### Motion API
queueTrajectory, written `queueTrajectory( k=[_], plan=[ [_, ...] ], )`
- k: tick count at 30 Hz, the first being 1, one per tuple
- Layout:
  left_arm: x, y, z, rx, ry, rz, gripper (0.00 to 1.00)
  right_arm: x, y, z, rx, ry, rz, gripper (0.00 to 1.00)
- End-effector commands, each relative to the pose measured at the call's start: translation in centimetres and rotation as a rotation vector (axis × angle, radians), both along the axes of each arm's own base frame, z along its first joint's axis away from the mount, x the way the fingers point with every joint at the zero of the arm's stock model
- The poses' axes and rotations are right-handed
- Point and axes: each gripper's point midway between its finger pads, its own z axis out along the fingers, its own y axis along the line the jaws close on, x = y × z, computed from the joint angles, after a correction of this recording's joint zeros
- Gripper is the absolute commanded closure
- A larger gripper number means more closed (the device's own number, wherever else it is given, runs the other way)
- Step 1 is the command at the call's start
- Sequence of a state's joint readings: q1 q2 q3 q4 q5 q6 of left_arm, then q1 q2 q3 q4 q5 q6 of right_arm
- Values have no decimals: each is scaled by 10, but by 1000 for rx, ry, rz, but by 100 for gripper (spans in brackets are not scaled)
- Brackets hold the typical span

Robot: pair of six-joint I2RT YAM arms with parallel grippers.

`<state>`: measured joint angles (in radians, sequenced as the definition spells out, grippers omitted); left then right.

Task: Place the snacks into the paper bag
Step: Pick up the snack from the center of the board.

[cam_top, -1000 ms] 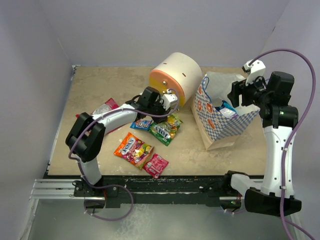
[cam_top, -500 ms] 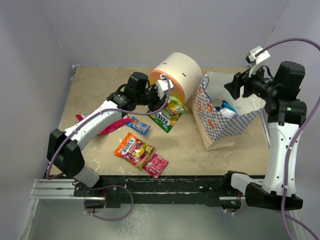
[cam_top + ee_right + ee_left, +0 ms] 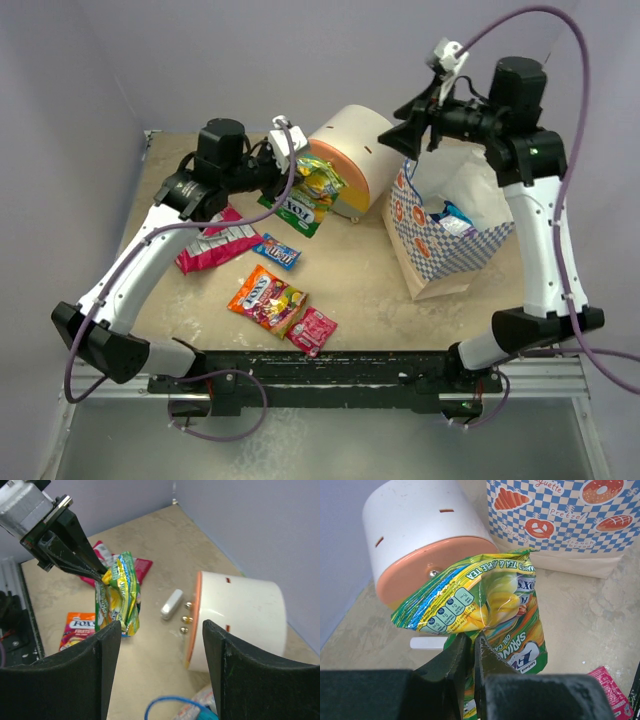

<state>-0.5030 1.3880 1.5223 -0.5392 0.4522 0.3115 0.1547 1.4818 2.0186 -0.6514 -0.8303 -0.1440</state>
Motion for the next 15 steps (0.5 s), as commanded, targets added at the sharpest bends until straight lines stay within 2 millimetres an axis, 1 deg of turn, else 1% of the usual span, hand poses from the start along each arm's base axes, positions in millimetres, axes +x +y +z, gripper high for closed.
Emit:
queueTrajectory(
  k=[1,4,7,10,15],
  plan=[
    [-6,17,52,-39,-134,20,100,-21,54,6,7,-24,204,31],
    [-7,23,60,-49,-146,28,100,-30,87,-7,-30,-17,286,29],
    [-8,29,68,-72,-148,37,100,-33,108,-24,-81,-9,302,26],
    [-11,32,73,-93,-147,34,100,-34,123,-44,-128,9,310,24],
    [-18,31,78,-125,-134,14,100,-23,135,-78,-190,55,291,23]
  ],
)
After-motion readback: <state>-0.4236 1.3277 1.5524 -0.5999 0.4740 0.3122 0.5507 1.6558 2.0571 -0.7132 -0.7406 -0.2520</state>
